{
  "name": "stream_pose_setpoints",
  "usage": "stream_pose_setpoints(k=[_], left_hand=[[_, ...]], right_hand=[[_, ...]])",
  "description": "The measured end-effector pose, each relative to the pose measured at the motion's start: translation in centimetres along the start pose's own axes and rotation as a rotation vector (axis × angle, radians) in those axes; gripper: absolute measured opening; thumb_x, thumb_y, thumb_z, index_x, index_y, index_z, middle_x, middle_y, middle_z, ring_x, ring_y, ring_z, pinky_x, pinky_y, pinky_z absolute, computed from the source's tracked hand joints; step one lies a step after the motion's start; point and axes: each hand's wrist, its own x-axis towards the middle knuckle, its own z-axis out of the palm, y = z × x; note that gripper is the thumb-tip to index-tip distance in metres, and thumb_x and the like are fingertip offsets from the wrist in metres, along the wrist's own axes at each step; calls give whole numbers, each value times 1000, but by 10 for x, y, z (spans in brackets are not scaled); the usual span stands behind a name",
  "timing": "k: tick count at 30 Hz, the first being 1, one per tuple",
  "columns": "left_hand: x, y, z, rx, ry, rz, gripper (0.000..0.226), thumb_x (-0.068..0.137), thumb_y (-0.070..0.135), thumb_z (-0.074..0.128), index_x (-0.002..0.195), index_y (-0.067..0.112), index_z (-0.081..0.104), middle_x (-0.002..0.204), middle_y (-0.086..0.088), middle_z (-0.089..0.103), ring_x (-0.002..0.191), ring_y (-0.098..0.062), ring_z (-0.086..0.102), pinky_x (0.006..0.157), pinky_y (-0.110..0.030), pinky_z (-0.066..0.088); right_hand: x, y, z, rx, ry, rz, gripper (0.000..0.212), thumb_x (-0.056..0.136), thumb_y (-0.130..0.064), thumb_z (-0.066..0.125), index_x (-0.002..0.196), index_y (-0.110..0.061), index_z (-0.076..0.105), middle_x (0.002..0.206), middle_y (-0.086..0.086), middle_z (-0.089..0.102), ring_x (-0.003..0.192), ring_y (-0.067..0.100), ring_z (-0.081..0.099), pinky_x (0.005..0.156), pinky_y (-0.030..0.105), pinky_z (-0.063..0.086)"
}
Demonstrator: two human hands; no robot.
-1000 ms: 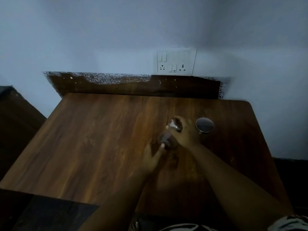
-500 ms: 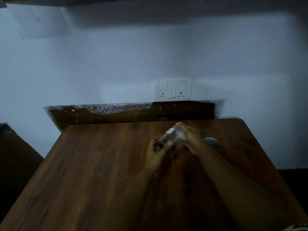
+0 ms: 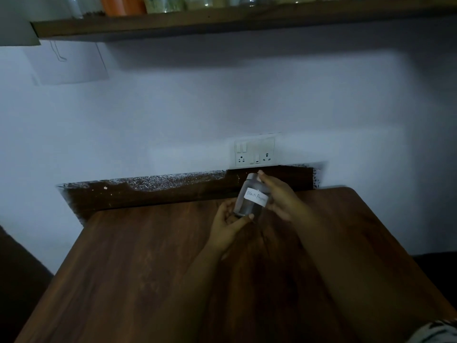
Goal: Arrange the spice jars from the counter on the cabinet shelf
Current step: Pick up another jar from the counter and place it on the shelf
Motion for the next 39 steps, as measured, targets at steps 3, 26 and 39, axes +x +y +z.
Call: stream_pose_setpoints(k=[3,26,39], left_hand=[[7,3,-8,-145,4,-28,59,78,8,77,130,16,50,126,-11,59,109,-20,63,84,-30,57],[33,74,16,-88,-214,243,68,80,29,76,139,38,43,130,-1,58,119,-17,59,97,-33,51],[64,264,118,137,-136,837,48,88,33,68,129,32,43,131,15,52,120,3,50,101,-23,45]], right_hand=[[-3,-10,4,188,-30,30,47,92,-49,55,127,-17,61,120,10,65,112,29,60,100,48,48],[-58,-59,-18,84,-278,-293,91,71,-3,79,147,-31,36,133,15,59,122,29,59,104,42,46],[-123,-258,-58,-276,150,-862,84,55,-38,87,131,-22,55,123,-5,67,117,13,62,98,35,51]])
